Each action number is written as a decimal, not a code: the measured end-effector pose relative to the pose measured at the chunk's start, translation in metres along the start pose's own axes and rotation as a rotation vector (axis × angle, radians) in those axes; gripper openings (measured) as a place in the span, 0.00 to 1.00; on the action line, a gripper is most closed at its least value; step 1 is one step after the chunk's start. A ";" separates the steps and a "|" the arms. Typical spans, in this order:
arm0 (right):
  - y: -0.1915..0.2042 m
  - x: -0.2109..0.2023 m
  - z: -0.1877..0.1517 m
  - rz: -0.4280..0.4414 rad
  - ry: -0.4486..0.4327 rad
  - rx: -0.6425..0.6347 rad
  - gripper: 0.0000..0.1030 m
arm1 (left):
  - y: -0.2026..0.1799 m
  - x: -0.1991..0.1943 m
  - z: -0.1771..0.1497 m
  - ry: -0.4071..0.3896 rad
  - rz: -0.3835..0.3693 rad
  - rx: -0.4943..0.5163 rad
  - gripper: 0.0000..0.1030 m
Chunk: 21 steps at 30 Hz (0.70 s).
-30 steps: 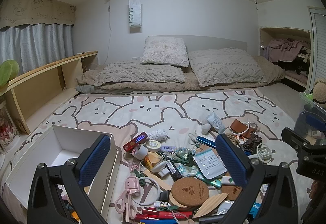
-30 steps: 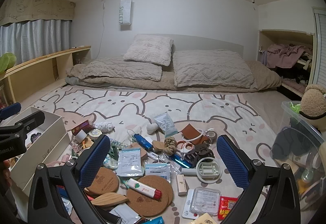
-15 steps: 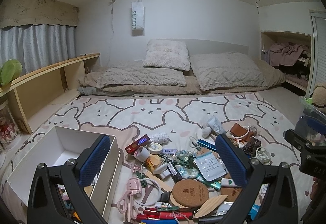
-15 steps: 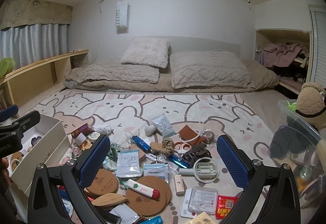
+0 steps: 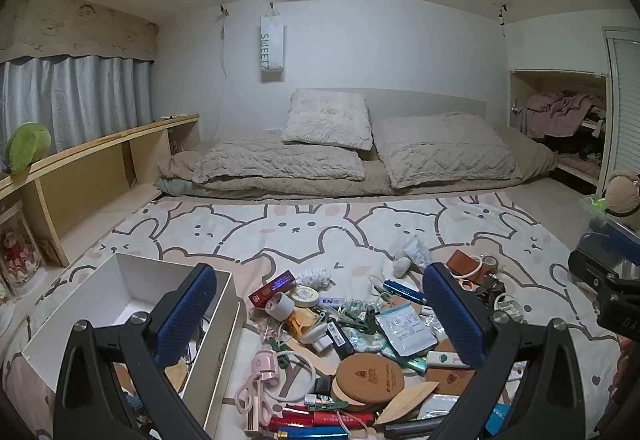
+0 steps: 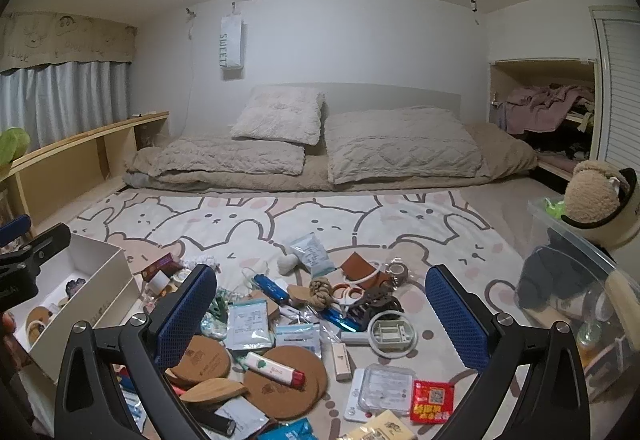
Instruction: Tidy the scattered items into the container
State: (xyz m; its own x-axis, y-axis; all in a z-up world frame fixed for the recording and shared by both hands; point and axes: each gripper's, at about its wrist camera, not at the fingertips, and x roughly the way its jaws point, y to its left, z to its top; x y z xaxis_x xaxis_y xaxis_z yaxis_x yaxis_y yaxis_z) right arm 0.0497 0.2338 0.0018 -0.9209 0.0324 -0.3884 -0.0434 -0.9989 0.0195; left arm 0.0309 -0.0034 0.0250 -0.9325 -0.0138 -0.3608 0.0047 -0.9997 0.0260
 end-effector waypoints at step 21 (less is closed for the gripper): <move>-0.036 -0.008 -0.046 -0.050 0.122 0.003 1.00 | 0.008 -0.009 -0.057 0.145 -0.048 0.004 1.00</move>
State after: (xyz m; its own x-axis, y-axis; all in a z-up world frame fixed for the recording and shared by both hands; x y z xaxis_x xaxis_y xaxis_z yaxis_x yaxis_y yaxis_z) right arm 0.0763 0.2680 -0.0385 -0.8636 0.0773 -0.4982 -0.0892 -0.9960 0.0001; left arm 0.0598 -0.0127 -0.0248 -0.8696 0.0303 -0.4928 -0.0399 -0.9992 0.0091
